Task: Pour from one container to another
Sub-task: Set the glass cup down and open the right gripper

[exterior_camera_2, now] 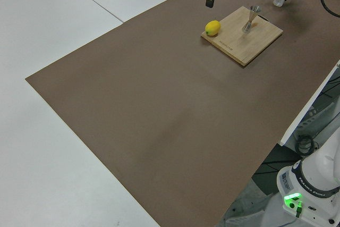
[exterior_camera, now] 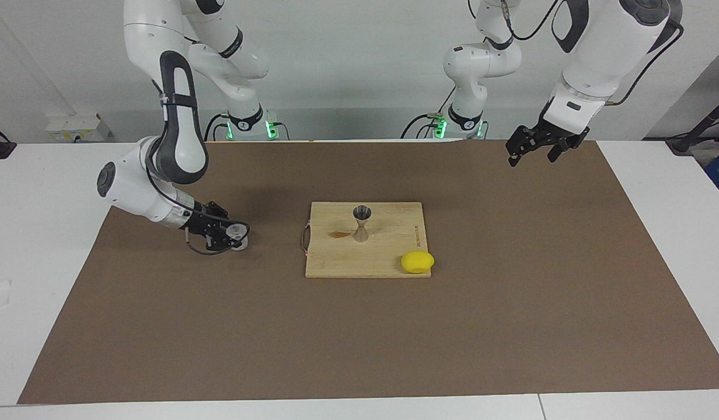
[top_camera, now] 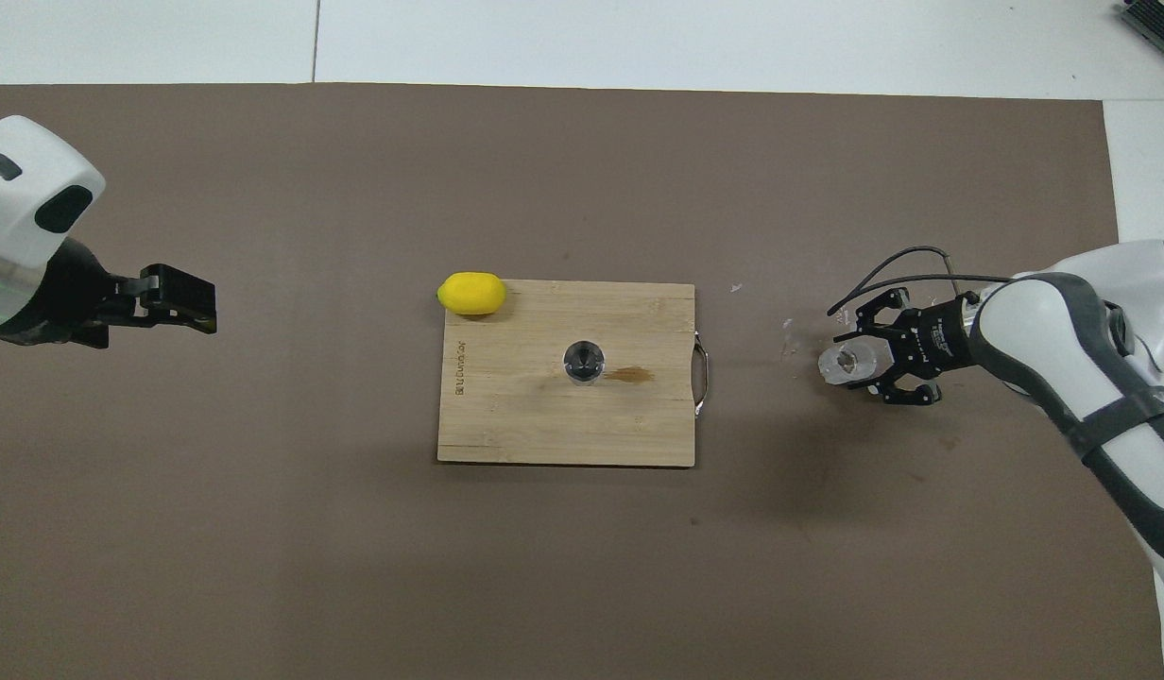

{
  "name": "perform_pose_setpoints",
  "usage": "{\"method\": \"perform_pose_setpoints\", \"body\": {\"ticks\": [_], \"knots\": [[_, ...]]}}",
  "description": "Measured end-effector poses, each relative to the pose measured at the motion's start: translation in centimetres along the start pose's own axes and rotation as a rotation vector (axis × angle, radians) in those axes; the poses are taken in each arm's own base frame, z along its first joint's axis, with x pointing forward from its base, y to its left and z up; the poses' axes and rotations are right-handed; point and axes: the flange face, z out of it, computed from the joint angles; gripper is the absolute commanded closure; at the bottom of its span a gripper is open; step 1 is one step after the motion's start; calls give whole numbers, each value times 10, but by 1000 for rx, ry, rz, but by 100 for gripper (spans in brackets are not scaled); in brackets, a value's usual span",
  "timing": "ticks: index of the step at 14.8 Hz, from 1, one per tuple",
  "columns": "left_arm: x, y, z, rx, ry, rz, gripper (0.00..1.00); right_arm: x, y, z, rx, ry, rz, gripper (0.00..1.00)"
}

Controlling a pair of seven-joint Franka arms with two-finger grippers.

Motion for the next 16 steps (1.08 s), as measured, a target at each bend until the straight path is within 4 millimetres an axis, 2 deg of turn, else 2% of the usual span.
{"method": "perform_pose_setpoints", "body": {"ticks": [3,8,11,16], "knots": [[0,0,0,0,0,0,0,-12,1,-19,11,9,-23,0],[0,0,0,0,0,0,0,-46,11,-82,-11,174,-163,0],[0,0,0,0,0,0,0,-70,16,-107,-59,295,-362,0],[0,0,0,0,0,0,0,-114,14,-124,-181,401,-769,0]]}}
